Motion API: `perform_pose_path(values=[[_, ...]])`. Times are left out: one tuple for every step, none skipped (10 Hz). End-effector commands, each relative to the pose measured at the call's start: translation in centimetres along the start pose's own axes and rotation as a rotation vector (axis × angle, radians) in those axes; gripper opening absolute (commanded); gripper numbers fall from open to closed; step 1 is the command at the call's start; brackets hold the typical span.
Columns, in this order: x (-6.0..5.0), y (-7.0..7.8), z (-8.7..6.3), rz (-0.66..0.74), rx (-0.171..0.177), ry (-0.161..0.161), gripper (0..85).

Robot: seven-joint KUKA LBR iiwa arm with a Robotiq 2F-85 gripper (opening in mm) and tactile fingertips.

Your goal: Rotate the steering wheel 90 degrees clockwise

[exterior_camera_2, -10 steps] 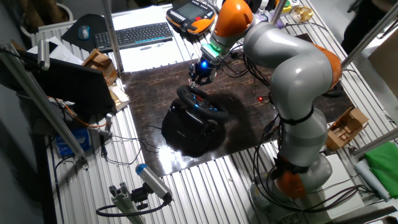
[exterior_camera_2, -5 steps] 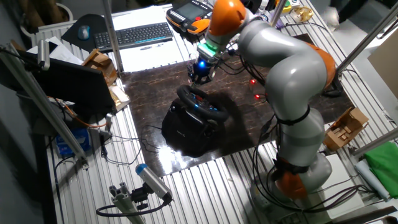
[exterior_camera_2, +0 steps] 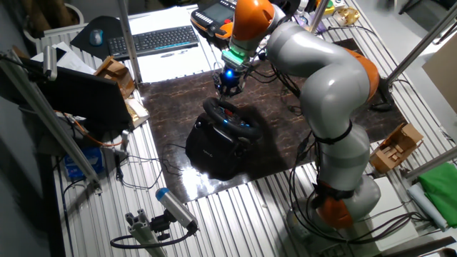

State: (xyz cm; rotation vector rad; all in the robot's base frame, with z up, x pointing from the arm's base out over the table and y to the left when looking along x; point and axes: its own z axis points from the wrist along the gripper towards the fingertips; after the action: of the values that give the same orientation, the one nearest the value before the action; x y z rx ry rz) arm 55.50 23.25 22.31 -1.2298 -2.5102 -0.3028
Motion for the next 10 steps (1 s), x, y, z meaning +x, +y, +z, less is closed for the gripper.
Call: perform_pose_path(values=[[0.3,0.4,0.2,0.014,-0.027,0.027,0.7],[0.7,0.8,0.3,0.019,-0.034,0.038,0.7],[1.0,1.0,0.2,0.024,-0.040,0.049,0.7],[1.1,1.2,0.2,0.023,-0.049,0.060,0.7],[1.3,1.3,0.2,-0.001,-0.070,0.064,1.0],[1.5,1.4,0.1,0.011,-0.096,0.063,12.7],[1.6,1.5,0.0,0.040,-0.112,0.062,24.3],[1.7,1.5,0.0,0.057,-0.123,0.065,30.0],[1.8,1.5,-0.1,0.082,-0.133,0.070,38.3],[1.8,1.6,-0.1,0.094,-0.139,0.071,45.0]])
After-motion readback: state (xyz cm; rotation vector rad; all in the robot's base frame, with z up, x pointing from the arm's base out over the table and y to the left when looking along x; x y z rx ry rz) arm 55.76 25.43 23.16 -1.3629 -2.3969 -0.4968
